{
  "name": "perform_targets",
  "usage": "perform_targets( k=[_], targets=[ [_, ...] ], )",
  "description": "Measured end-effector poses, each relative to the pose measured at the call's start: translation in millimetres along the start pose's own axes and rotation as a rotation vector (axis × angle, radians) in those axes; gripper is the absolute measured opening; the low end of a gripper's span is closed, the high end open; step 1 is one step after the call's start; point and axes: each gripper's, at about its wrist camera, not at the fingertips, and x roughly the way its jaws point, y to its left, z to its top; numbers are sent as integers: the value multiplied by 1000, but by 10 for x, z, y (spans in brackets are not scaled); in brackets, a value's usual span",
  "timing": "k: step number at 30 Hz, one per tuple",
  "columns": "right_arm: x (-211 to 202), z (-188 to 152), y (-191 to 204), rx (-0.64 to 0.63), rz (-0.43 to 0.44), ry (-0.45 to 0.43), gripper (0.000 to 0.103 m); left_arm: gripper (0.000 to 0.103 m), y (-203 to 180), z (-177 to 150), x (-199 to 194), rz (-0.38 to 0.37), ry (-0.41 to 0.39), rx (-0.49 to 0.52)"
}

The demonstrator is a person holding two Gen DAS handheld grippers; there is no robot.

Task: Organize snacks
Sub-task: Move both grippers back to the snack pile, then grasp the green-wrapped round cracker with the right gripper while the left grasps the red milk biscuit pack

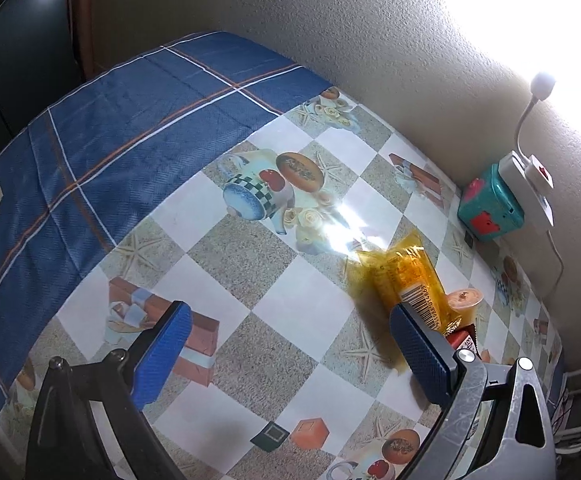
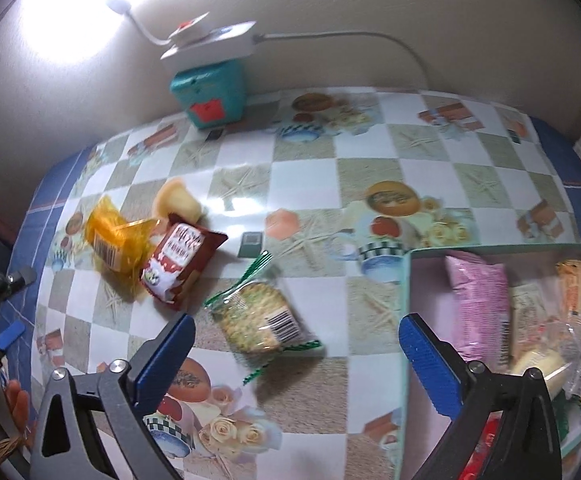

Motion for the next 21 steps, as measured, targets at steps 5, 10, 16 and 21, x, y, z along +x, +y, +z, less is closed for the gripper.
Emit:
perform_targets(
  k=[5,10,16,21],
  targets=[
    [193,-26,61,-15,-10,32,103,99,-126,-38,61,-12,1,29],
    [315,-25,84,-19,-4,46,103,99,-320,-89,124,-38,15,66],
    [464,-19,96,-32,1,60,103,99,-592,-187,219,-72,42,129],
    [557,-25,73,-39,-9,72,103,99,-855,-313,266,-129,51,195]
  ],
)
